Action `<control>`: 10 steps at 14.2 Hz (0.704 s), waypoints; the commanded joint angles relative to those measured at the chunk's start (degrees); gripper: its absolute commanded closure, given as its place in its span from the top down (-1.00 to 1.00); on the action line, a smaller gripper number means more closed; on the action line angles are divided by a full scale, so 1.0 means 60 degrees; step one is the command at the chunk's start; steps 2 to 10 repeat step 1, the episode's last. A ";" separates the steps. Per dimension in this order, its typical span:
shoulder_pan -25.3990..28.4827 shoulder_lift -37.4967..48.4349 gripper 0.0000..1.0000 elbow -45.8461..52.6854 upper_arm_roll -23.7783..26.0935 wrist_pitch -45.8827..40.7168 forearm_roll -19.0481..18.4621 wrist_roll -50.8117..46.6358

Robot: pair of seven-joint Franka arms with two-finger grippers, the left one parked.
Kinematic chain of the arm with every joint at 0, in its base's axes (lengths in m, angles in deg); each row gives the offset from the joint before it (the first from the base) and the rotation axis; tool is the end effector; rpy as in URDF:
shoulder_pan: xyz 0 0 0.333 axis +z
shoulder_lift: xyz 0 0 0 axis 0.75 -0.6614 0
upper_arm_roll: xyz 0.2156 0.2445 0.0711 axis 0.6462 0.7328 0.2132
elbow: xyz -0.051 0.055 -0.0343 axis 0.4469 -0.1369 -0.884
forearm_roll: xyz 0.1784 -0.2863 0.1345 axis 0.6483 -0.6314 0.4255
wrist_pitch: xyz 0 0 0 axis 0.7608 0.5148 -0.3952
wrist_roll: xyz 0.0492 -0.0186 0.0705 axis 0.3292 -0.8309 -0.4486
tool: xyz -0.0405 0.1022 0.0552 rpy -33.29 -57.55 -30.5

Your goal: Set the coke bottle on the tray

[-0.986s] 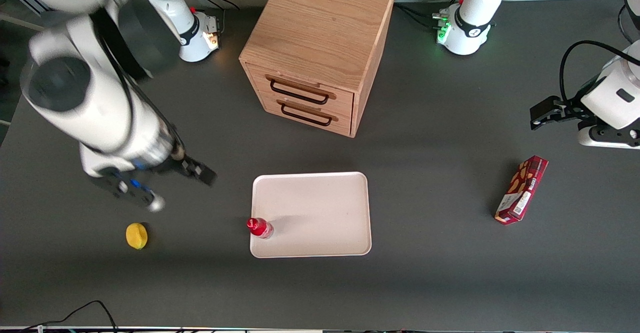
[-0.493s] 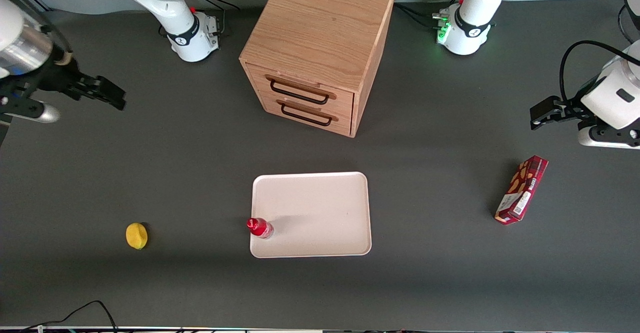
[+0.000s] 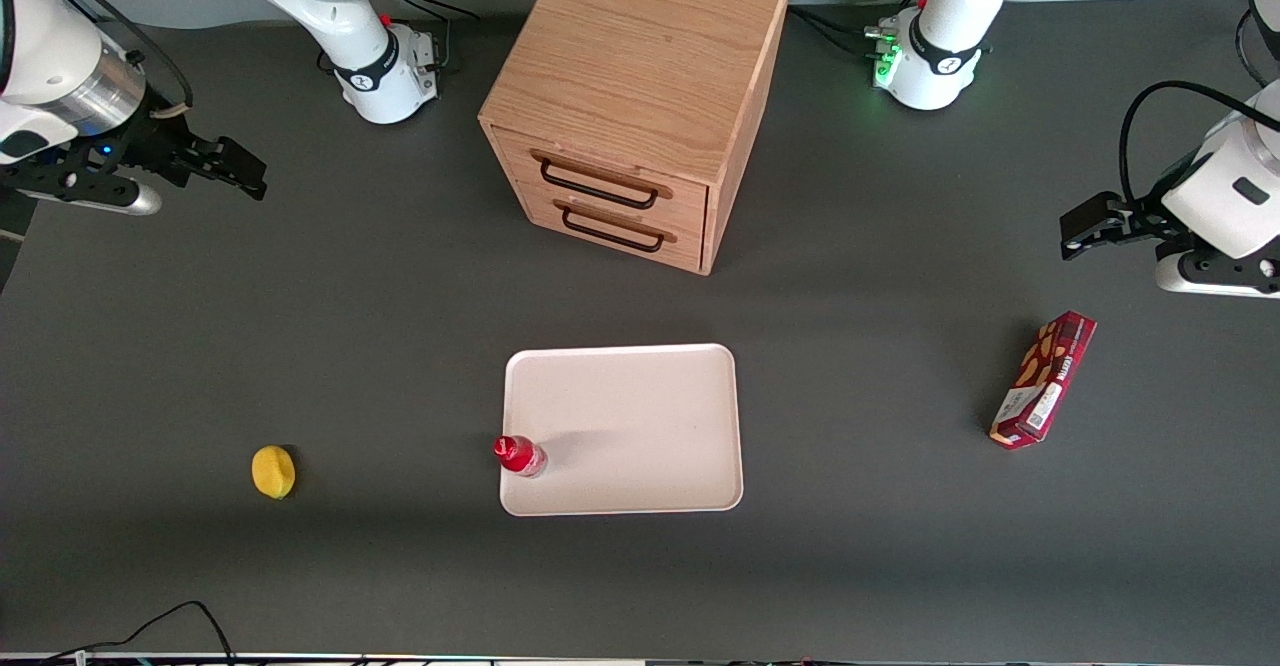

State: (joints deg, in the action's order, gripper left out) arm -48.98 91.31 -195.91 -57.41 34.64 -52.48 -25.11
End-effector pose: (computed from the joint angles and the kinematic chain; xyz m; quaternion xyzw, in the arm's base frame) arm 0.4380 0.0588 0.5992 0.9944 -0.0986 -0.0263 0.0277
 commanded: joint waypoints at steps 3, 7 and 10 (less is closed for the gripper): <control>0.0226 -0.0219 1.00 0.0593 -0.0353 -0.0345 0.0455 -0.0176; 0.0226 -0.0219 1.00 0.0593 -0.0353 -0.0345 0.0455 -0.0176; 0.0226 -0.0219 1.00 0.0593 -0.0353 -0.0345 0.0455 -0.0176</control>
